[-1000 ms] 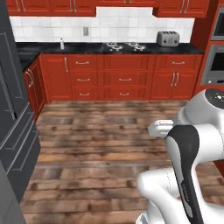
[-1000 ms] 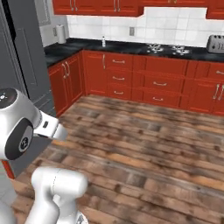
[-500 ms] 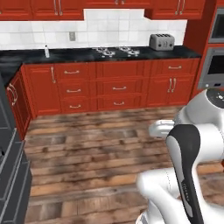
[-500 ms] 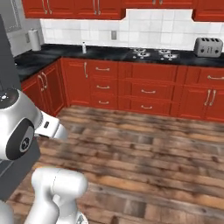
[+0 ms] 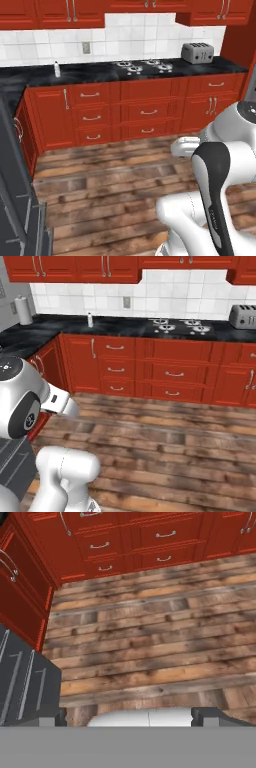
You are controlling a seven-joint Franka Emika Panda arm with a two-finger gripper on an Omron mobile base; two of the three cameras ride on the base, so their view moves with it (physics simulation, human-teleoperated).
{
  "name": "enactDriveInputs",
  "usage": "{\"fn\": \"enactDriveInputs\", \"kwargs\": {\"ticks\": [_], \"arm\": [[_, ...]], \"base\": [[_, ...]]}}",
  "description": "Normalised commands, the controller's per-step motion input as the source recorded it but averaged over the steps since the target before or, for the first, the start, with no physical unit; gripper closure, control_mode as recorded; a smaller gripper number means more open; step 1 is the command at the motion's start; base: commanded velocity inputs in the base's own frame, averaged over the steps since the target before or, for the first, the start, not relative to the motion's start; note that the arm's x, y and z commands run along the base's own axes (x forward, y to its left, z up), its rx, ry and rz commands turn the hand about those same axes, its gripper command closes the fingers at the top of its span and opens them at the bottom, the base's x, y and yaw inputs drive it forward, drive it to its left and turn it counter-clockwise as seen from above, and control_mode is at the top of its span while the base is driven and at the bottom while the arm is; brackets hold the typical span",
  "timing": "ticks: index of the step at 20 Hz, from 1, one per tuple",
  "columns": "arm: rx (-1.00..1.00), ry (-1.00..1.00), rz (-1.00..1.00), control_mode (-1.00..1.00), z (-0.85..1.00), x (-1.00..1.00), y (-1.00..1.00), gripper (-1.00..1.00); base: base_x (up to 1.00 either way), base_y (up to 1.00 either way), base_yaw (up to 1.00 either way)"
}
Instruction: Place the drinks on the dining counter in a tight cluster.
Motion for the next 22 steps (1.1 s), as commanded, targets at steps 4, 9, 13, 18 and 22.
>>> {"fn": "enactDriveInputs", "kwargs": {"ticks": [4,9,13,18,22], "arm": [[0.0,0.0,0.0,1.0,0.0,0.0,0.0,-1.0],[0.0,0.0,0.0,1.0,0.0,0.0,0.0,-1.0],[0.0,0.0,0.0,1.0,0.0,0.0,0.0,-1.0],[0.0,0.0,0.0,1.0,0.0,0.0,0.0,-1.0],[0.0,0.0,0.0,1.0,0.0,0.0,0.0,-1.0]], "base": [[1.0,0.98,0.09],[1.0,0.52,0.12],[1.0,-0.23,-0.06],[0.91,-0.26,0.01],[1.0,-0.08,0.2]]}}
